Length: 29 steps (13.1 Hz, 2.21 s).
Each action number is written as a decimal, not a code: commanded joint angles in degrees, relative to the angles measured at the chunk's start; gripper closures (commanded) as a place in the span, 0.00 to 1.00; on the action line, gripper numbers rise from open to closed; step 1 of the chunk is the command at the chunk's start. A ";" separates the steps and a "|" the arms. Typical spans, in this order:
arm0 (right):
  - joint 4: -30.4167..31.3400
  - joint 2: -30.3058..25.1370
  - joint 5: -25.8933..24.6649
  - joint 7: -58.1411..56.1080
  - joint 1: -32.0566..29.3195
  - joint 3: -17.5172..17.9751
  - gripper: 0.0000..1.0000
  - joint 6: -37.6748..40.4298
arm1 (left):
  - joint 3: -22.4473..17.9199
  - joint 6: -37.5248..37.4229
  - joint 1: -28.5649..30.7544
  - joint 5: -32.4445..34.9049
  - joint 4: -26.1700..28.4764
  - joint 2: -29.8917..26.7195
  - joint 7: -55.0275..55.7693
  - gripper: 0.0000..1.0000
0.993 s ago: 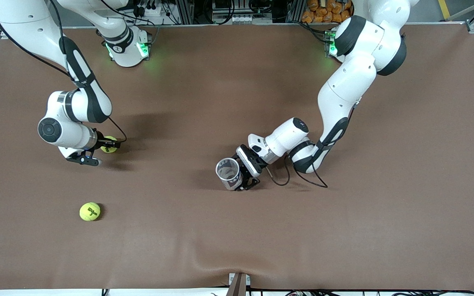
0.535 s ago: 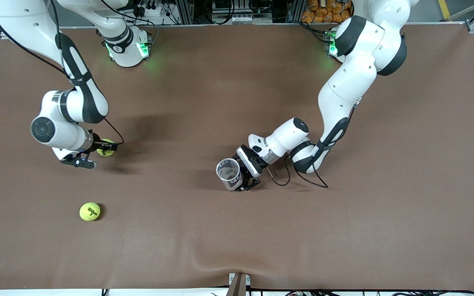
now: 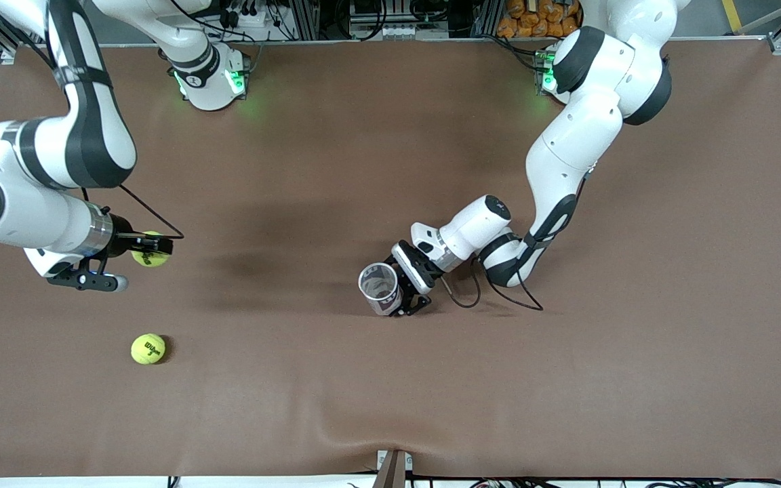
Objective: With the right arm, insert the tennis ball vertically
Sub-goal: 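Carry the tennis ball with the right gripper over the tube opening, then open the right gripper to drop the ball into the tube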
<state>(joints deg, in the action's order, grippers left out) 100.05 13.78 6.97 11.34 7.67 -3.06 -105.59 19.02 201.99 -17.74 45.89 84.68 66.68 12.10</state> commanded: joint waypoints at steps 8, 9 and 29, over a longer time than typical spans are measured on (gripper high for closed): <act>-26.55 17.58 11.99 36.97 14.74 -0.28 0.48 1.45 | -0.03 1.56 1.30 4.55 -0.48 0.38 0.64 0.21; -28.57 19.08 14.27 39.35 15.53 -0.36 0.48 1.18 | -0.03 1.56 1.47 5.26 -0.57 0.38 0.64 0.21; -30.97 27.09 17.90 60.64 29.77 -0.54 0.01 -16.93 | -0.03 1.65 3.49 9.65 -0.39 0.47 0.64 0.21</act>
<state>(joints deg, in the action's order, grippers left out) 71.06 39.41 24.75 70.90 35.74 -2.77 -122.39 19.03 202.49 -15.63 52.74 84.50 66.67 12.08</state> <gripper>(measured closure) 0.282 0.207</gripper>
